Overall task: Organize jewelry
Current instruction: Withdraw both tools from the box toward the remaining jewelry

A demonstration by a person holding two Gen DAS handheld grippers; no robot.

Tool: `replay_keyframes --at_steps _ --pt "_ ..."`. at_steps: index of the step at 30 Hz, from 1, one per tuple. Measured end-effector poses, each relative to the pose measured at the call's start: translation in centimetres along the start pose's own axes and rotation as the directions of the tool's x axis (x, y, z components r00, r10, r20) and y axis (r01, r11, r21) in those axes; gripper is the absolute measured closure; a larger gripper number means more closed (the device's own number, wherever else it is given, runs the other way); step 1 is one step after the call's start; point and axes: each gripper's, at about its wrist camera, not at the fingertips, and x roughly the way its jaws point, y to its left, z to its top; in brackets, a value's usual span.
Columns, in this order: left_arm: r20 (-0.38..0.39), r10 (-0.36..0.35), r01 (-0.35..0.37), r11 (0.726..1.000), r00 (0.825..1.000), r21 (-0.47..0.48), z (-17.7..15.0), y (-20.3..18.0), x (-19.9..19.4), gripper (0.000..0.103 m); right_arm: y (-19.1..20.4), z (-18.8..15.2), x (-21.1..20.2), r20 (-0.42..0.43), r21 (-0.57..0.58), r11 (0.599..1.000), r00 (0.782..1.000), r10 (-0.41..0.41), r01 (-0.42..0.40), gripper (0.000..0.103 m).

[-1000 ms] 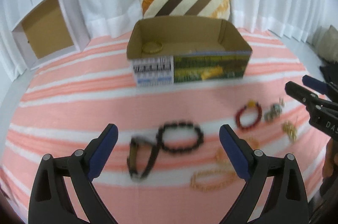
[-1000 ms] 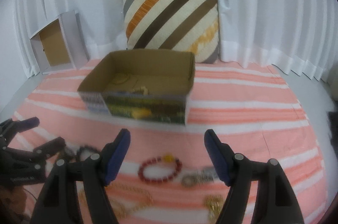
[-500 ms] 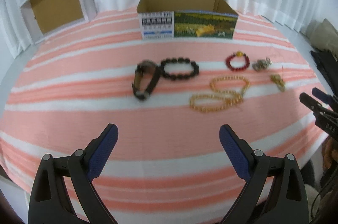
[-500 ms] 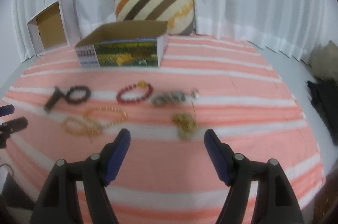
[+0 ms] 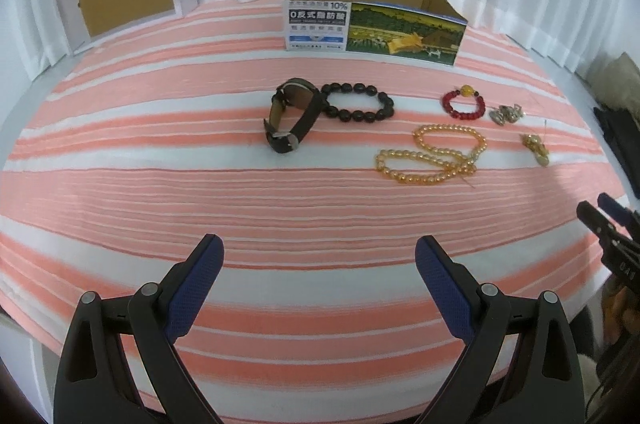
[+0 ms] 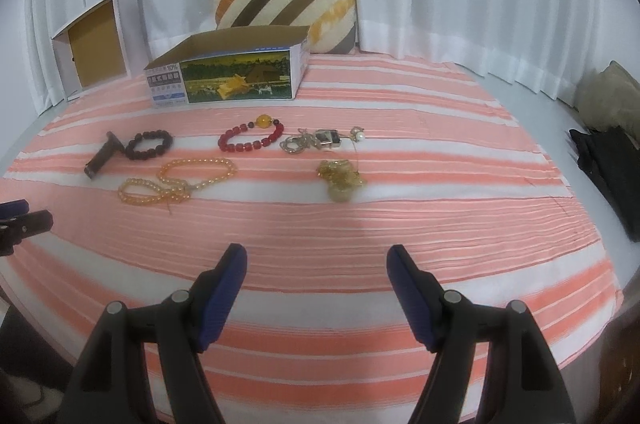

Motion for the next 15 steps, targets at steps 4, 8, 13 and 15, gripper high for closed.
replay_keyframes --at_steps 4,8,13,15 --pt "0.002 0.001 -0.001 1.0 1.0 0.005 0.1 -0.1 0.2 0.006 0.0 0.0 0.2 0.005 0.0 1.0 1.0 0.006 -0.006 0.029" --pt "0.001 -0.011 0.011 1.0 1.0 0.019 0.1 -0.6 0.5 0.006 -0.1 0.1 0.3 0.015 -0.004 1.0 1.0 0.008 -0.008 0.029" --pt "-0.007 -0.022 0.023 0.999 1.0 0.036 0.3 -1.3 1.0 0.006 -1.0 0.2 0.8 0.018 0.009 1.0 1.0 0.01 -0.01 0.029" --pt "-0.013 -0.027 0.028 0.999 1.0 0.04 0.5 -1.6 1.4 0.006 -1.3 0.2 1.0 0.019 0.012 1.0 1.0 0.013 -0.013 0.029"
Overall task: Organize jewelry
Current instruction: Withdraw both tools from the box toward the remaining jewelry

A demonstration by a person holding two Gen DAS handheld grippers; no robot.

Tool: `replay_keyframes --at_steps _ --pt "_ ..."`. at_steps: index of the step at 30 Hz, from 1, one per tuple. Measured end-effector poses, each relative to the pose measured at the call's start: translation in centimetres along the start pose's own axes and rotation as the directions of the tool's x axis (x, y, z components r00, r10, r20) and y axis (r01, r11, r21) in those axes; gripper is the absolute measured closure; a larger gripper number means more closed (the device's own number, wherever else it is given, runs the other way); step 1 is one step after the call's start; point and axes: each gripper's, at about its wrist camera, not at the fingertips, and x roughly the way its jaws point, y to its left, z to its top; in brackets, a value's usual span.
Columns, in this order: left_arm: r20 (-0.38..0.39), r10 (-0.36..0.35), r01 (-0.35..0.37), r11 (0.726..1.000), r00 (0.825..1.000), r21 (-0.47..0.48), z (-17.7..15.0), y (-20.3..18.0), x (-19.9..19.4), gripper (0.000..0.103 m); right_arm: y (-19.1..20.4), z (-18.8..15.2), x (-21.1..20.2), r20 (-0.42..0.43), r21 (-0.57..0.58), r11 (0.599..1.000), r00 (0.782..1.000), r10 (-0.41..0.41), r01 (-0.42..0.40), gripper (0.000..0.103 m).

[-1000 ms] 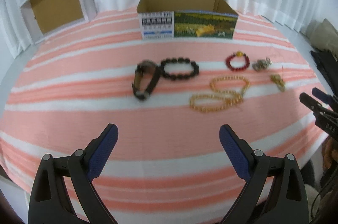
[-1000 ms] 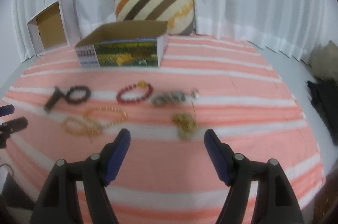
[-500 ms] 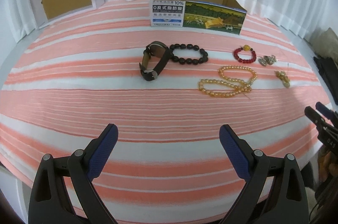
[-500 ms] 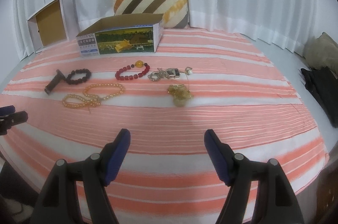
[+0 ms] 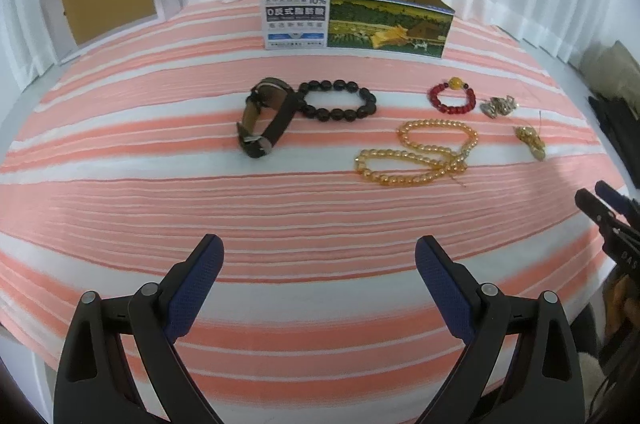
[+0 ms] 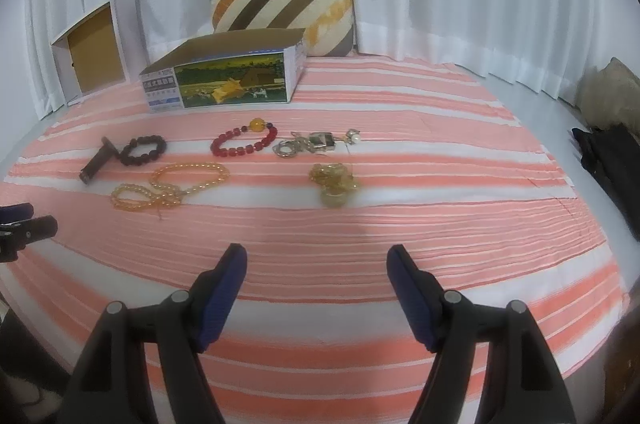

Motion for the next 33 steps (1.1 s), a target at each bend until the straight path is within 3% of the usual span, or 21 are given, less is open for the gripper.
replay_keyframes --at_steps 17,33 --pt "-0.046 -0.044 0.046 0.997 0.998 0.055 0.9 -2.0 2.6 0.006 -1.5 0.6 2.2 -0.027 -0.014 0.999 0.998 0.051 -0.051 0.029" --pt "-0.068 -0.1 0.111 0.977 0.993 0.181 4.2 -8.4 6.5 0.006 -2.1 2.9 5.8 -0.1 -0.044 0.99 0.987 0.126 -0.131 0.029"
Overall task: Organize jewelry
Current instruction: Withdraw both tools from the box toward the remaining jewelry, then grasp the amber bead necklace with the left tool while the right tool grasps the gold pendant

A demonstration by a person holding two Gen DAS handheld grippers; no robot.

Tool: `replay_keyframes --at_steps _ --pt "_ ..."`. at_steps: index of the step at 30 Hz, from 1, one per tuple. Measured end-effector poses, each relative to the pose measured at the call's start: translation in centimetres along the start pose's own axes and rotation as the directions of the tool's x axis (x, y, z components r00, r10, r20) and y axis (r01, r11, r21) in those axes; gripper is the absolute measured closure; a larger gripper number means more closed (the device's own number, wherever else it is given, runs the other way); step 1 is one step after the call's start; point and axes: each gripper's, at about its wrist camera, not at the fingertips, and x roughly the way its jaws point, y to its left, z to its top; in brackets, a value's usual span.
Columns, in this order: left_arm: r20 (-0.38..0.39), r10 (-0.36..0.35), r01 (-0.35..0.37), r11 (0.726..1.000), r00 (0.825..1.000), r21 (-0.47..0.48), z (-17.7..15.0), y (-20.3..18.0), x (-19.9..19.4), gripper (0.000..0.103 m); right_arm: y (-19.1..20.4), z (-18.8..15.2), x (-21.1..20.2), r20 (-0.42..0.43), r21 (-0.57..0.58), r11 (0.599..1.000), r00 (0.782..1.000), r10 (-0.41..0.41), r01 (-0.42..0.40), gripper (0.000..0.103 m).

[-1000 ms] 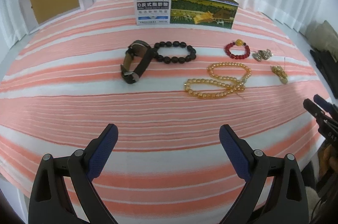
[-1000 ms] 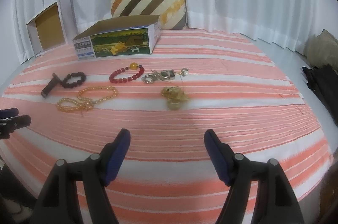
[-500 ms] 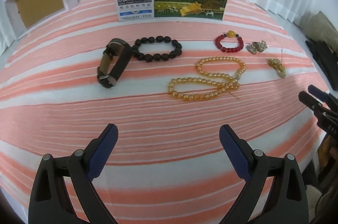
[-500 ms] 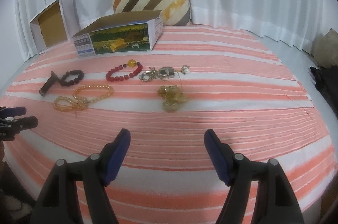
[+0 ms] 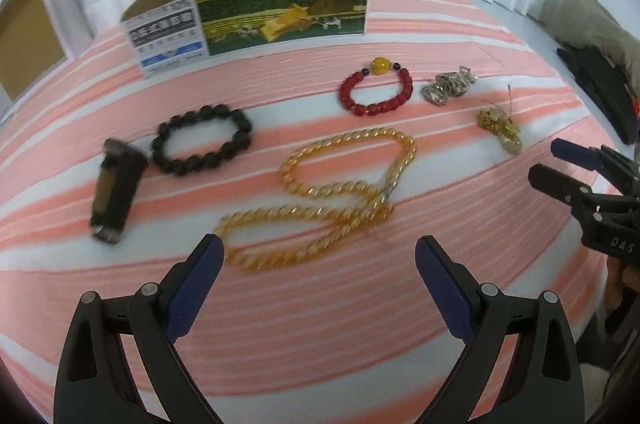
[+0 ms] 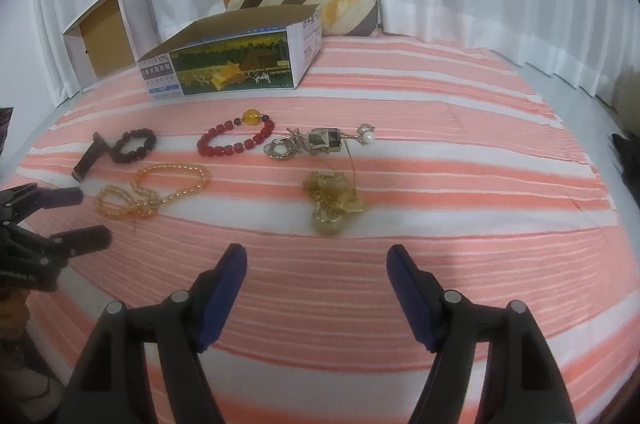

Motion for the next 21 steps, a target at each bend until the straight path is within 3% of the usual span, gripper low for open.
replay_keyframes --at_steps 6,13,15,18,20,21 --pt "-0.025 0.005 -0.005 1.0 1.0 0.004 1.0 -1.0 2.2 0.006 -1.4 1.6 2.6 -0.06 -0.013 0.999 0.998 0.028 -0.029 0.029" --pt "-0.002 0.014 -0.014 1.0 1.0 0.007 1.7 -1.6 2.8 0.006 -0.9 3.3 5.3 -0.082 -0.099 0.994 0.996 0.029 -0.037 0.029" --pt "0.004 0.017 -0.017 1.0 1.0 0.004 1.7 -1.6 2.8 0.011 -0.5 3.6 5.5 -0.077 -0.12 0.992 0.997 0.032 -0.041 0.036" --pt "0.032 0.014 -0.014 1.0 0.999 0.003 1.6 -1.5 2.3 0.033 0.1 3.5 5.4 -0.063 -0.154 0.988 0.998 0.02 -0.029 0.057" --pt "0.04 0.006 -0.006 1.0 0.999 0.01 1.6 -1.4 2.0 0.062 0.1 3.5 5.3 -0.06 -0.153 0.988 0.998 0.013 -0.022 0.076" --pt "0.041 0.001 -0.002 1.0 0.999 0.011 1.5 -1.3 1.9 0.072 0.1 3.4 5.2 -0.06 -0.148 0.989 0.998 0.008 -0.017 0.077"
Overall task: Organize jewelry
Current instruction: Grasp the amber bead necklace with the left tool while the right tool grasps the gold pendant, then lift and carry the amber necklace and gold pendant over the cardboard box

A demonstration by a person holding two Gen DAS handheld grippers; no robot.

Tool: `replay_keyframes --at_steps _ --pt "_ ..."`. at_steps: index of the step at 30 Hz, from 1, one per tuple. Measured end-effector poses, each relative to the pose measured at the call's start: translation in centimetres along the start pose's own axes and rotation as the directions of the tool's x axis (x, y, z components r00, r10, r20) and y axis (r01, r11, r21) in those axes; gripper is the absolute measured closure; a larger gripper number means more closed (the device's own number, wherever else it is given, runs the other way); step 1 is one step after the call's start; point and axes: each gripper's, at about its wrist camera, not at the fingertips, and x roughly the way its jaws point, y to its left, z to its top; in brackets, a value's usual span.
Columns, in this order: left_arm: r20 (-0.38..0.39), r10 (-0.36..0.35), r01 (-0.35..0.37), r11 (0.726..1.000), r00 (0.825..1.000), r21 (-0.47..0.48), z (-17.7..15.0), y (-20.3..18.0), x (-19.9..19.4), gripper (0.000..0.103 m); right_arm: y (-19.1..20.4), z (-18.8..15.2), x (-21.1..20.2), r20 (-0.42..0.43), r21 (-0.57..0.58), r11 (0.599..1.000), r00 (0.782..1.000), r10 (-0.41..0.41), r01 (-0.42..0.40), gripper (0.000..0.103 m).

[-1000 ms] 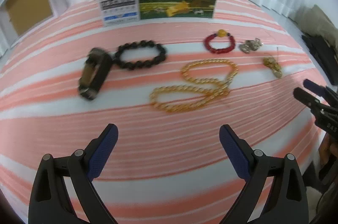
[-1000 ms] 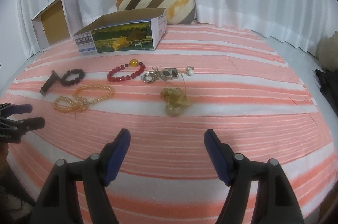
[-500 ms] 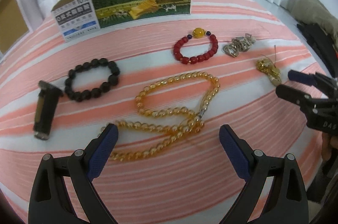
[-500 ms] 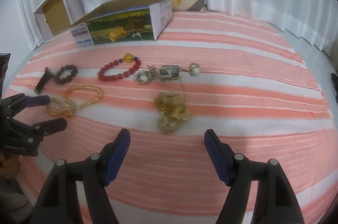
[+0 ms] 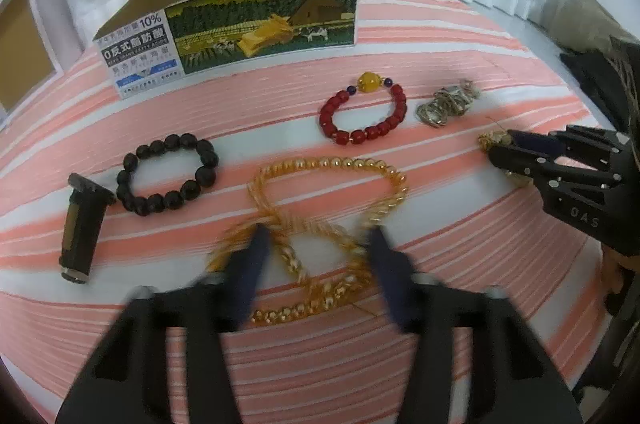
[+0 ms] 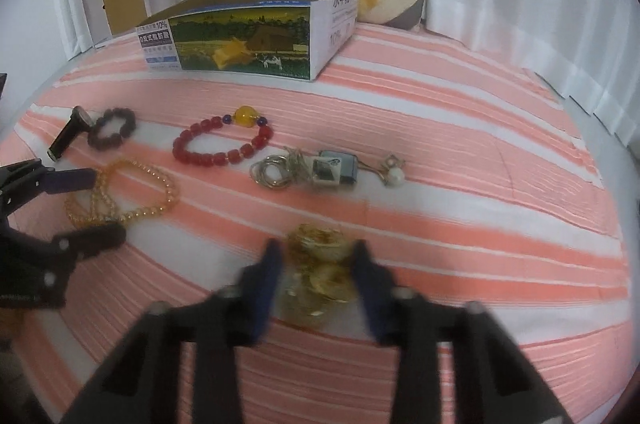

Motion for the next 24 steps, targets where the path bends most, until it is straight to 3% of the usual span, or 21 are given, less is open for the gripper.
replay_keyframes --at_steps 1,7,24 --pt "-0.002 -0.014 0.014 1.0 1.0 -0.004 0.0 0.2 -0.1 0.085 0.0 -0.1 -0.1 0.0 0.002 1.0 1.0 -0.005 0.005 0.08" --pt "0.008 -0.066 0.066 0.997 0.998 -0.029 -0.4 1.4 -1.4 0.098 0.2 -1.3 -1.5 -0.002 0.058 0.998 1.0 0.013 -0.013 0.083" --pt "0.035 -0.133 0.136 0.981 0.991 -0.141 -2.0 5.2 -7.2 0.099 1.1 -2.8 -7.2 0.057 0.146 0.984 0.994 0.097 -0.104 0.083"
